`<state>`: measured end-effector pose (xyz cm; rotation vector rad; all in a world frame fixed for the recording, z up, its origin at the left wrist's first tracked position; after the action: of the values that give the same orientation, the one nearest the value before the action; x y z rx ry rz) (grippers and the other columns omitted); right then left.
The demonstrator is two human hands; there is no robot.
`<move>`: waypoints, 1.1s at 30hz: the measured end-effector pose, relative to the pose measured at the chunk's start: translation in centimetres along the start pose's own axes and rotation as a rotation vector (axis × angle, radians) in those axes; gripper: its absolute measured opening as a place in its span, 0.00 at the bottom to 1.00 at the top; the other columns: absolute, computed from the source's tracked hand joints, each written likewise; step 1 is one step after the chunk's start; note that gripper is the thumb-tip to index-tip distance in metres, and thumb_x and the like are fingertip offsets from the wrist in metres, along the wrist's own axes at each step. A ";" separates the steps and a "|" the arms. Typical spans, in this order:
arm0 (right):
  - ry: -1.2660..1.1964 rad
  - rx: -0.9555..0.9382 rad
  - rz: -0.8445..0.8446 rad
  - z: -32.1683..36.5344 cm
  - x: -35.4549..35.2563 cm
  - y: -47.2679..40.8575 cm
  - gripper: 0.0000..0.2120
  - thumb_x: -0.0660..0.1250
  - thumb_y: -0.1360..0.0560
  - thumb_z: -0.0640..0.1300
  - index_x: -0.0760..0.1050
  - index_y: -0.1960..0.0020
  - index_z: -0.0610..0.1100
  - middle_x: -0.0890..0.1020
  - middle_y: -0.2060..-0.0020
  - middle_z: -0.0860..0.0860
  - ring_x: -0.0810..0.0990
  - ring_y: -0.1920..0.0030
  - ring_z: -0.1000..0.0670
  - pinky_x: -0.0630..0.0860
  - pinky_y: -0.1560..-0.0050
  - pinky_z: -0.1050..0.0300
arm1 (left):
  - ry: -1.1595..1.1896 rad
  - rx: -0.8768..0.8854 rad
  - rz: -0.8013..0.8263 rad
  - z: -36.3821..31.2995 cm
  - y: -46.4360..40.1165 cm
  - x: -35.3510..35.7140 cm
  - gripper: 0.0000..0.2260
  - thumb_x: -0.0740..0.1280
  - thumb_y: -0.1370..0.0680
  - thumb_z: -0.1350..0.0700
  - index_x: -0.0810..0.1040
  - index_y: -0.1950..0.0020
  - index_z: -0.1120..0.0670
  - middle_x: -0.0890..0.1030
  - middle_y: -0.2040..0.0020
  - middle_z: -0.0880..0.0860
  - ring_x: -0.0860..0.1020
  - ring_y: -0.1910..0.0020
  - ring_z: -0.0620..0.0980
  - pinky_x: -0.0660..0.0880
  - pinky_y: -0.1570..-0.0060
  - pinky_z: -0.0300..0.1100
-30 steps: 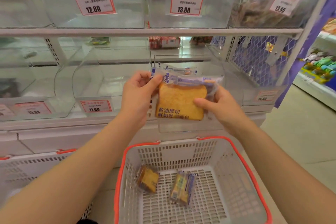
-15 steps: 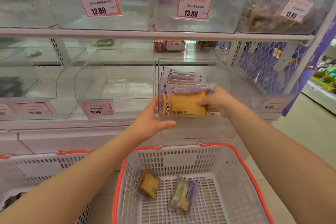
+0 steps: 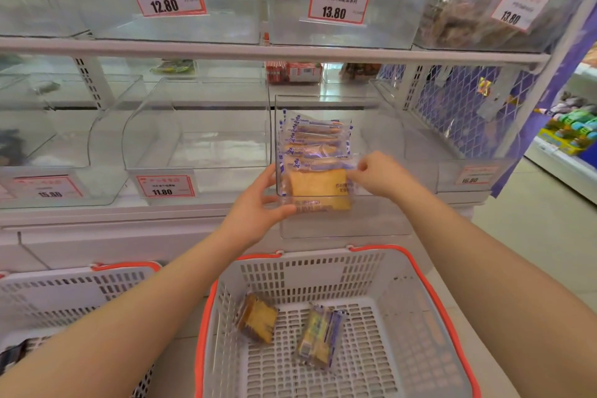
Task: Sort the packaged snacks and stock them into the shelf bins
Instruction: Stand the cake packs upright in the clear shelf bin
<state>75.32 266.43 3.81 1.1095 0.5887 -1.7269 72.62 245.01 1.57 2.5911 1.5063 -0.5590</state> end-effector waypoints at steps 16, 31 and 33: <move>0.121 -0.424 0.220 0.8 13.3 10.0 0.11 0.60 0.21 0.48 0.76 0.58 0.45 0.76 0.70 0.55 0.72 0.69 0.54 0.73 0.55 0.51 | -0.824 -0.363 0.338 21.3 4.9 4.2 0.17 0.60 0.21 0.55 0.70 0.33 0.58 0.74 0.35 0.60 0.73 0.38 0.58 0.70 0.41 0.45; -0.122 -0.186 0.492 -6.4 24.8 6.5 0.11 0.61 0.22 0.47 0.73 0.62 0.49 0.82 0.63 0.47 0.80 0.61 0.45 0.75 0.57 0.53 | -0.893 -0.777 0.352 36.0 7.8 7.7 0.19 0.58 0.20 0.59 0.63 0.28 0.57 0.71 0.32 0.58 0.72 0.35 0.57 0.68 0.37 0.50; -0.139 -0.167 0.489 -7.0 25.5 6.6 0.11 0.61 0.22 0.46 0.75 0.61 0.46 0.81 0.63 0.45 0.80 0.61 0.45 0.75 0.58 0.53 | -0.961 -0.781 0.394 36.2 7.9 7.9 0.16 0.56 0.20 0.62 0.69 0.32 0.59 0.75 0.36 0.58 0.74 0.38 0.57 0.71 0.41 0.49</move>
<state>81.11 257.29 -21.17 0.9148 0.3315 -1.2924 73.26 238.09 -35.69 1.5477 0.6558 -0.7827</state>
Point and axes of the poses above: each hand's wrist, its own y-axis away from the middle knuckle, its own x-axis out of the palm, z = x × y, the point moved 10 cm from there along -y, towards the middle knuckle
